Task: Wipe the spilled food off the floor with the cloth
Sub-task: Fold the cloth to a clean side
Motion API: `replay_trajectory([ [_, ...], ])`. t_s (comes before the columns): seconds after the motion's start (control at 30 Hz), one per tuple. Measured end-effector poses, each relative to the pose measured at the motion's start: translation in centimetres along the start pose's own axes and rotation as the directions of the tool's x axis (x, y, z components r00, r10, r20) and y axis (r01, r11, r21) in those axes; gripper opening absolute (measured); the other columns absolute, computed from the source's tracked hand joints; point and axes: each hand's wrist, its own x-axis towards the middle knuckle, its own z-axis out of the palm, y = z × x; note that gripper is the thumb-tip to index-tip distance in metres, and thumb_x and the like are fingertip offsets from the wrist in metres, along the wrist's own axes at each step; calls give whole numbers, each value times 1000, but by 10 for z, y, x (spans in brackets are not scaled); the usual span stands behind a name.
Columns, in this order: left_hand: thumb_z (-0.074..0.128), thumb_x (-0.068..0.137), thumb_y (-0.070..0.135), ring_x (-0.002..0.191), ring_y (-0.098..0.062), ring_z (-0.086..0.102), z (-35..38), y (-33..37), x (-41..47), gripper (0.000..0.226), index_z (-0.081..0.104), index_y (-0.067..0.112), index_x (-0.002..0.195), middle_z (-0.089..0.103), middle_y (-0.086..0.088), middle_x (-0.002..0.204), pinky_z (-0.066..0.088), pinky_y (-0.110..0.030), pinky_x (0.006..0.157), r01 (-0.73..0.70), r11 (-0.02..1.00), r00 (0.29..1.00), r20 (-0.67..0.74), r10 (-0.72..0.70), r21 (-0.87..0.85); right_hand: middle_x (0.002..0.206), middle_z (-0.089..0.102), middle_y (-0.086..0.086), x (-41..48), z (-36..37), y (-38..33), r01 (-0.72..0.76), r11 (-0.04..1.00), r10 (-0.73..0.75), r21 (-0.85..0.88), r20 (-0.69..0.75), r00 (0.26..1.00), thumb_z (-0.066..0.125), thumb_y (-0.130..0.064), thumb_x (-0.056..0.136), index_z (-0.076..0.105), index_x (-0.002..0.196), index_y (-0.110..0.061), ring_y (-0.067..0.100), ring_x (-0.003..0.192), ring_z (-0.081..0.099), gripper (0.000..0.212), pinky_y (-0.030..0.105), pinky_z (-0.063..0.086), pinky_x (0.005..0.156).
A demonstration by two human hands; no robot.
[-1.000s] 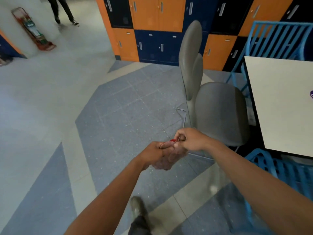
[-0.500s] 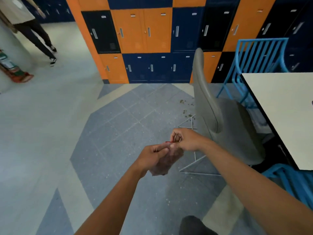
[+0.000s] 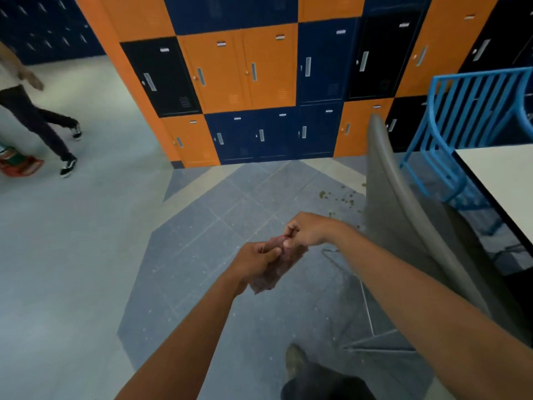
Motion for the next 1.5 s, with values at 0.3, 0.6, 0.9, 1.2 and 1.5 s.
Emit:
replay_trajectory([
  [0.3,74,101,38,96,-6,77,-72,75,173,29,80,27,126,82,4,109,65,-31,90,-104,987,986,142,86,124,95,72,-7,120,-112,8,-73,995,78,68,-74,994,74,-34,90,73,91,-30,15,90,67,4,34,55,81],
  [0.6,88,89,32,106,-21,75,-124,141,382,31,81,21,117,81,-3,112,61,-38,93,-189,928,895,445,28,322,93,69,-7,244,-202,45,-217,953,262,210,-219,940,71,-29,92,70,94,-28,15,88,66,3,33,56,74],
  [0.9,85,92,29,94,-16,77,-137,235,554,25,79,13,111,81,-5,107,61,-23,70,-335,823,791,612,-19,459,91,74,-2,325,-272,73,-298,829,489,473,-357,796,74,-26,88,70,89,-27,20,89,71,3,35,58,78],
  [1.2,81,95,27,99,-22,77,-62,309,698,15,80,19,108,82,-4,103,63,-50,97,-487,718,686,727,-38,497,78,71,-11,387,-353,176,-349,766,575,539,-333,747,73,-28,86,69,85,-29,9,71,67,4,23,50,62],
  [1.5,79,96,18,98,-30,78,30,411,839,11,79,11,103,81,-15,103,64,-48,88,-595,627,604,794,-64,503,82,68,-13,441,-466,291,-338,676,653,655,-319,687,75,-27,85,69,85,-31,7,78,63,8,23,45,66],
])
